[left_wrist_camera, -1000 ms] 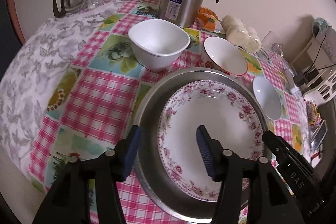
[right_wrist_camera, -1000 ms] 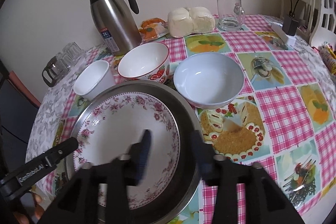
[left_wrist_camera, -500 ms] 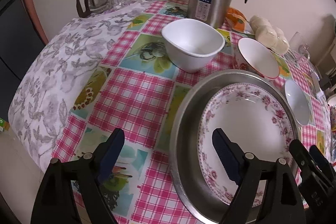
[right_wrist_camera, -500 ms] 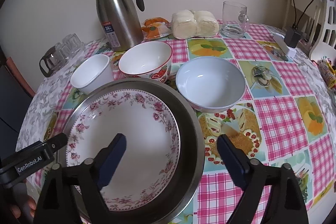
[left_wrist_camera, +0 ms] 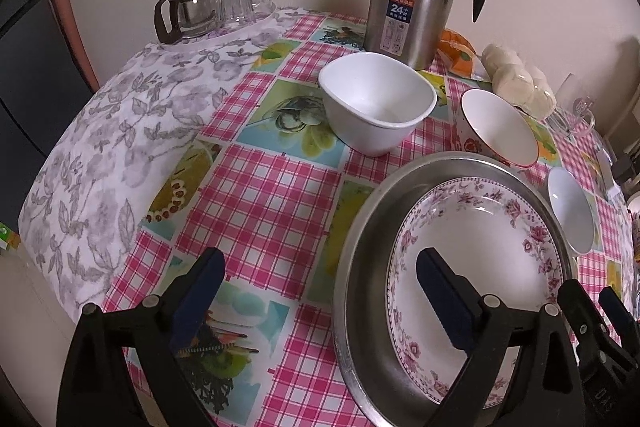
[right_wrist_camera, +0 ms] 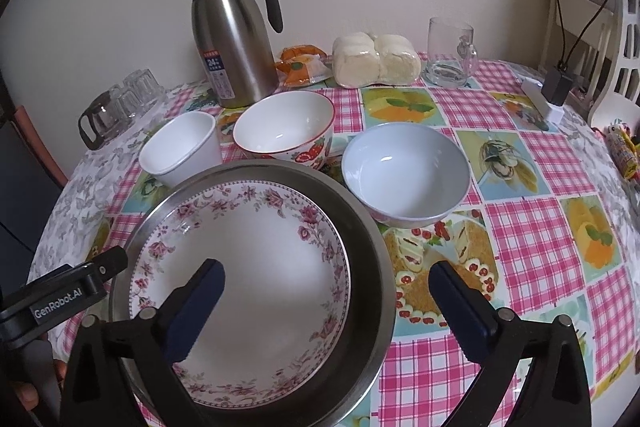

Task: Organize plates and bowls
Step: 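Move both grippers to the rim of the red-rimmed white bowl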

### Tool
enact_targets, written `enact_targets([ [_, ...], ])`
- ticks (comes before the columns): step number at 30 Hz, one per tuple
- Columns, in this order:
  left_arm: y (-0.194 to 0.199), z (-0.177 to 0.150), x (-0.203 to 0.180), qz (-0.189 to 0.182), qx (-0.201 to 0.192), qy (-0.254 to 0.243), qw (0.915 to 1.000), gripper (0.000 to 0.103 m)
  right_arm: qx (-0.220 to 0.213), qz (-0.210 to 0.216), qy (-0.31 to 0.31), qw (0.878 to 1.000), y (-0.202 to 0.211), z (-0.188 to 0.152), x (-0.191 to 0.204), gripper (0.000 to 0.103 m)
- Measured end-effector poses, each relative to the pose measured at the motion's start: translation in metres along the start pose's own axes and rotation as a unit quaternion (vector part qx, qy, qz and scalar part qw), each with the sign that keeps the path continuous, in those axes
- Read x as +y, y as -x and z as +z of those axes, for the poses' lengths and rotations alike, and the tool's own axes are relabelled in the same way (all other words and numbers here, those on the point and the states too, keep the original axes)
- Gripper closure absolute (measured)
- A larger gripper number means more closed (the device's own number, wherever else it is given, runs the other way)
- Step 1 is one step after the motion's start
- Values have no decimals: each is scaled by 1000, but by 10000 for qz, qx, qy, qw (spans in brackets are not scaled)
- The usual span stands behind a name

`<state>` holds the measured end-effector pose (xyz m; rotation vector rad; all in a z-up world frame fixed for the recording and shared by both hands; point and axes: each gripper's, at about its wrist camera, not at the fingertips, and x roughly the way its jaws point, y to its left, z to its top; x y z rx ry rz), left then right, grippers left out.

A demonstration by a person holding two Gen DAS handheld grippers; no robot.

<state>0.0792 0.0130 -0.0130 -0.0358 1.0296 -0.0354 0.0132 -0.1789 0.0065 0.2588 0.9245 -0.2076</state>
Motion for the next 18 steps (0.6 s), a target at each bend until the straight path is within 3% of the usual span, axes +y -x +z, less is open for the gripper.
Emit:
enact_targets([
  [7, -3, 4, -1, -163, -43, 27, 9999, 6, -59, 185, -13, 9998, -1, -1, 3, 0],
  [18, 5, 26, 2, -608, -571, 45, 9965, 6, -256, 111, 123, 9995, 2, 2, 3, 0],
])
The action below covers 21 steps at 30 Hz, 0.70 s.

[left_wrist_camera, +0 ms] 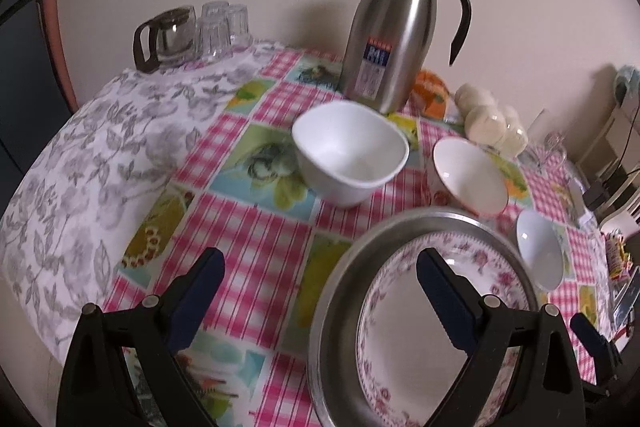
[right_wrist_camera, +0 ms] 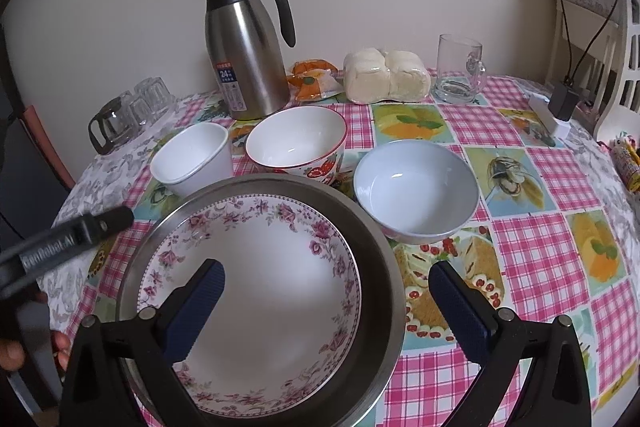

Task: Organize plates and bowls
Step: 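Move both grippers to the rim of the red-rimmed white bowl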

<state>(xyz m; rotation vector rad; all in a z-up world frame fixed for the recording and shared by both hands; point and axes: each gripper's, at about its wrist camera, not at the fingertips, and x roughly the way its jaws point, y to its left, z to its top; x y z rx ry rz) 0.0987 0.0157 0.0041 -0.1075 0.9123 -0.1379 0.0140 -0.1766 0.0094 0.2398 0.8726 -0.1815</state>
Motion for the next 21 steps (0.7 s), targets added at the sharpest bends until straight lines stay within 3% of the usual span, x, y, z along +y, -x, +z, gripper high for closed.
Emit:
enact_targets([
  [8, -2, 18, 3, -648, -326, 187, 9972, 6, -63, 72, -45, 9999, -1, 15, 2, 0],
  [14, -14, 27, -3, -1142, 8, 206, 9932, 6, 31, 43, -75, 10000, -4, 47, -4, 0],
  [21, -21, 47, -31, -1058, 57, -472, 9933, 6, 189, -26, 48, 9998, -6, 82, -7, 0],
])
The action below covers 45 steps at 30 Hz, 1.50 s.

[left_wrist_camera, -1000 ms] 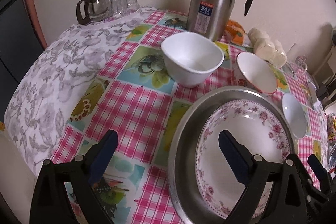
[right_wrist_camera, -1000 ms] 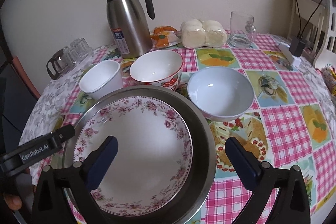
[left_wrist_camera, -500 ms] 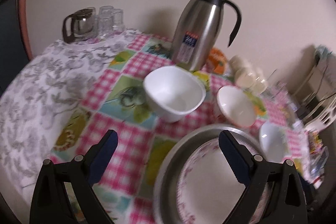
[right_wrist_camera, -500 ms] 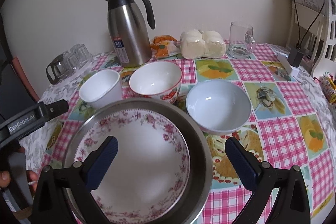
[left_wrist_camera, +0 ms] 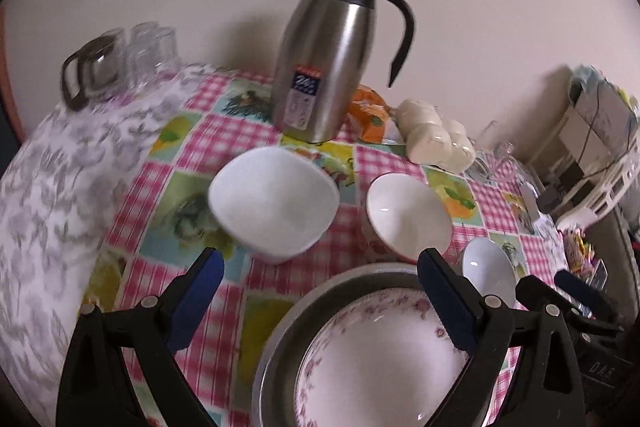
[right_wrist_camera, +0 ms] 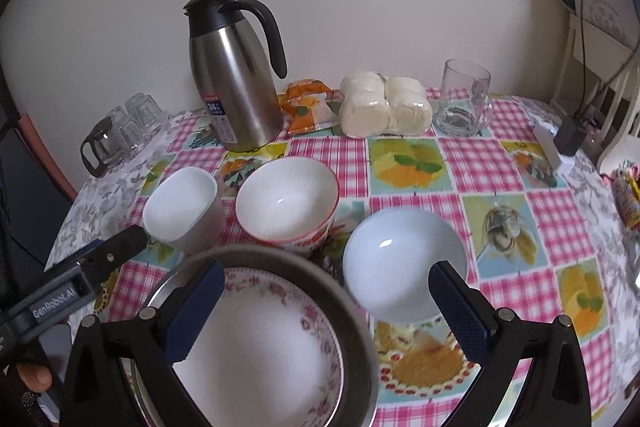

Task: Organize plates and bowls
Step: 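Move both grippers to the rim of the red-rimmed white bowl, then close both grippers on the red-rimmed bowl rim and lift it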

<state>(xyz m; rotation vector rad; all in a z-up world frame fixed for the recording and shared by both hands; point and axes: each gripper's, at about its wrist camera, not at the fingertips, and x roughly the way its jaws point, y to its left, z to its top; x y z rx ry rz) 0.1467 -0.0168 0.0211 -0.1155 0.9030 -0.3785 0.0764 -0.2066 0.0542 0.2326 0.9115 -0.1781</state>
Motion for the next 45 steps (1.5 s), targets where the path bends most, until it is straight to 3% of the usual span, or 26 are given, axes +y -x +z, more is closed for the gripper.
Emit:
enact_targets([
  [3, -9, 16, -8, -98, 356, -248, 9990, 6, 5, -46, 101, 9999, -2, 15, 1, 0],
  [6, -13, 28, -17, -116, 377, -574, 9976, 6, 73, 41, 94, 9999, -8, 29, 1, 0],
  [11, -15, 41, -25, 370, 271, -994, 9940, 6, 180, 4, 302, 9994, -20, 42, 5, 0],
  [16, -29, 54, -23, 514, 548, -825, 9938, 6, 409, -28, 356, 9985, -39, 52, 4, 0],
  [19, -40, 56, -23, 315, 780, -719, 9939, 7, 556, -55, 302, 9980, -53, 54, 0, 0],
  [22, -54, 56, -26, 132, 1026, -660, 9924, 19, 678, -28, 136, 9976, -66, 56, -9, 0],
  [23, -58, 55, -28, 72, 1118, -635, 9917, 29, 701, -16, 86, 9975, -68, 57, -11, 1],
  [24, -62, 55, -29, 17, 1196, -616, 9909, 38, 747, 9, -1, 9972, -74, 57, -15, 5],
  [25, -66, 55, -30, -27, 1279, -597, 9900, 40, 774, 20, -32, 9970, -76, 57, -16, 13],
  [28, -78, 55, -37, -119, 1413, -565, 9883, 44, 921, 64, -107, 9957, -89, 57, -19, 22],
  [32, -96, 53, -47, -171, 1668, -604, 9840, 58, 1065, 160, -147, 9941, -104, 54, -20, 39],
  [37, -114, 50, -54, -142, 1840, -648, 9807, 63, 1296, 233, -116, 9912, -125, 51, -17, 62],
  [45, -143, 40, -57, -110, 2141, -619, 9748, 72, 1629, 242, -28, 9863, -154, 45, -12, 73],
])
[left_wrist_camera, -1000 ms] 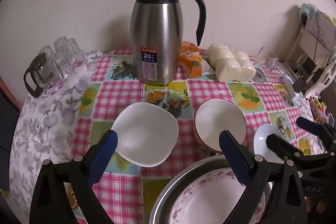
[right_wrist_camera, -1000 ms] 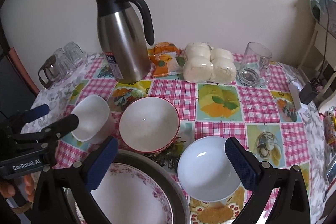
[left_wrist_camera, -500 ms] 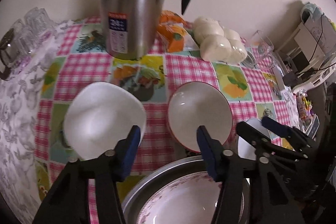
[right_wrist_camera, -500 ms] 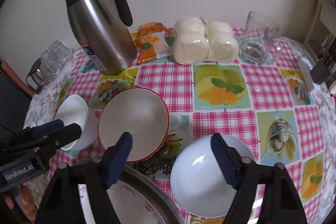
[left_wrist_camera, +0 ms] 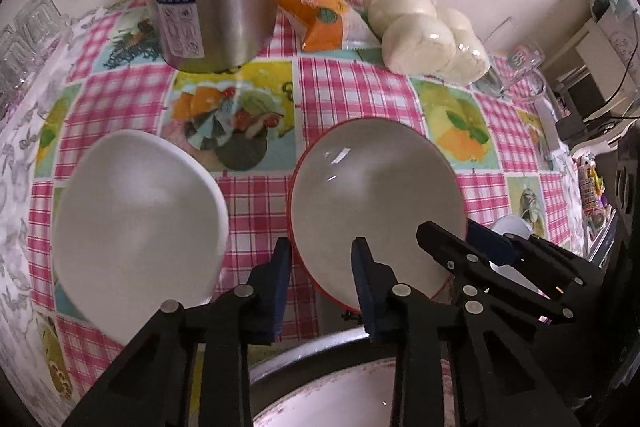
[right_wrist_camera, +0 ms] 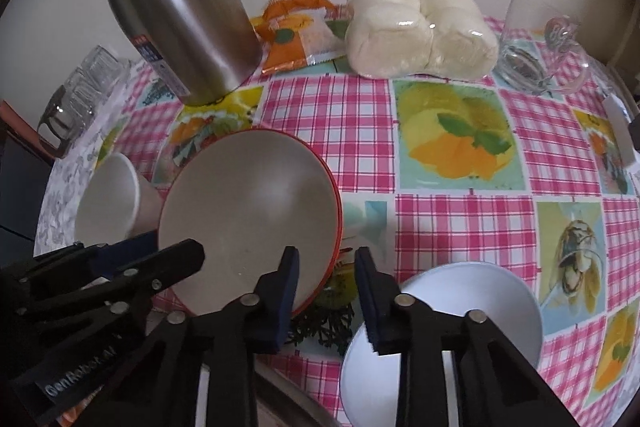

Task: Organize plates and bowls
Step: 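Close both grippers on the red-rimmed bowl rim and lift it, then carry the red-rimmed bowl with both grippers over the floral plate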

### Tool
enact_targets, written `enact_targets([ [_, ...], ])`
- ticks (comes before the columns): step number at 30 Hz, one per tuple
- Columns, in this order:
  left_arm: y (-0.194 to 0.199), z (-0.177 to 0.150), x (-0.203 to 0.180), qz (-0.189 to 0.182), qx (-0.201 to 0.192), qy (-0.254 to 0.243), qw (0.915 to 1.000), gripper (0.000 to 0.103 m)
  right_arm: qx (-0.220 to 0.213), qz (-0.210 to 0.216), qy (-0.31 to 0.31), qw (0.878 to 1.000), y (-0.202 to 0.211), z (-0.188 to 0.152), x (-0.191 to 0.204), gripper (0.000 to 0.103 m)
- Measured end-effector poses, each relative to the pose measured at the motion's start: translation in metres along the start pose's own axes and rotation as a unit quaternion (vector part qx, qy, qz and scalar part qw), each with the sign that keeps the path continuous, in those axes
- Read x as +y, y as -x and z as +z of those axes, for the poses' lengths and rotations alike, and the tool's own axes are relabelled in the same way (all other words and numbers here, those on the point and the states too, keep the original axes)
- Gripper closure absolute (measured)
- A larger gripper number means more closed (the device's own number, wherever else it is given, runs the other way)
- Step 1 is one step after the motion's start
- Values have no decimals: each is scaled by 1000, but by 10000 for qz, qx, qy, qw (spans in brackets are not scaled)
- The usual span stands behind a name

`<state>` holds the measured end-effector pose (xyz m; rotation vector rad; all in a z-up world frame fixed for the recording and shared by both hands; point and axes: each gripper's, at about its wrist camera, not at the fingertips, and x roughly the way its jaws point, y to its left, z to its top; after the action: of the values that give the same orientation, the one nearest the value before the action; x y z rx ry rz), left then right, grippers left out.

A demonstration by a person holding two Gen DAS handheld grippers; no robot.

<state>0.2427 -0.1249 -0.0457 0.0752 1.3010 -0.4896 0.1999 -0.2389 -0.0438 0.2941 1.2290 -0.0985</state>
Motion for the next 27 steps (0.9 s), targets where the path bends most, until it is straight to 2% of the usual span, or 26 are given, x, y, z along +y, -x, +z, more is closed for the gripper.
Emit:
enact_targets([
  [5, -15, 1, 2, 30, 181, 32, 9998, 76, 185, 47, 8, 9998, -13, 4, 0, 76],
  [6, -18, 1, 4, 20, 215, 61, 9997, 79, 208, 2, 60, 9998, -16, 6, 1, 76],
  [12, -23, 3, 2, 100, 234, -13, 9997, 80, 284, -139, 225, 9992, -24, 10, 5, 77],
  [18, -22, 2, 3, 74, 125, 4, 9999, 82, 288, -140, 290, 9991, -27, 8, 8, 84],
  [27, 0, 2, -6, 122, -245, -160, 9995, 82, 67, 31, 95, 9999, -6, 8, 0, 84],
])
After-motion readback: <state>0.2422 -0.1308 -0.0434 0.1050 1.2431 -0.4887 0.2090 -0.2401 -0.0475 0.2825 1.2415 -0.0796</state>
